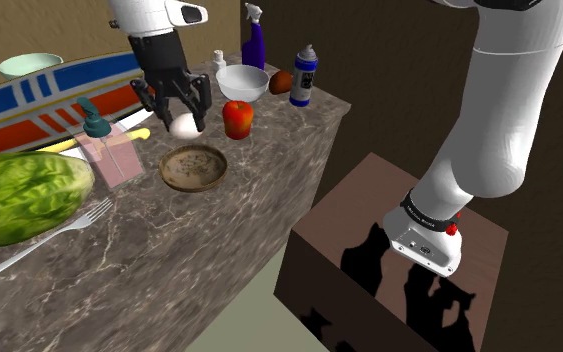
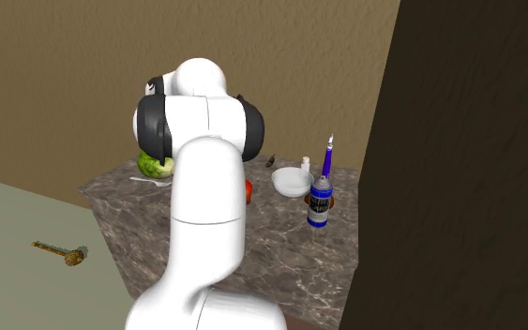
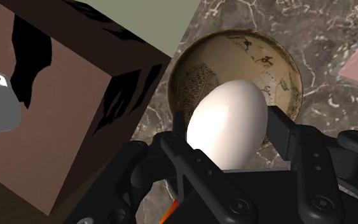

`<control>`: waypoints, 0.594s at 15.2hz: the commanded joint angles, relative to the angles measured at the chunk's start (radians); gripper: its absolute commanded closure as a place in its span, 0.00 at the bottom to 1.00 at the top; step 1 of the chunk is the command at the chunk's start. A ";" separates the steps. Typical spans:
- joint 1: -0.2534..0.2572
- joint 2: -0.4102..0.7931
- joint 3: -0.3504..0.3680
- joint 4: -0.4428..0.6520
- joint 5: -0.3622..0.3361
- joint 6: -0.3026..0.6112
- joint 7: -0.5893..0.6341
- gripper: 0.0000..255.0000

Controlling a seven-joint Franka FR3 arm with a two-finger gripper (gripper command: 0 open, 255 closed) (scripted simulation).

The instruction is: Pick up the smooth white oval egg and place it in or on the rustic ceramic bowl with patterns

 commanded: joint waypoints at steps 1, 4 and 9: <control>0.005 0.011 0.000 -0.011 -0.004 0.021 0.006 1.00; 0.004 0.017 -0.002 -0.043 -0.007 0.059 0.004 1.00; 0.004 0.032 -0.006 -0.091 -0.013 0.120 0.002 1.00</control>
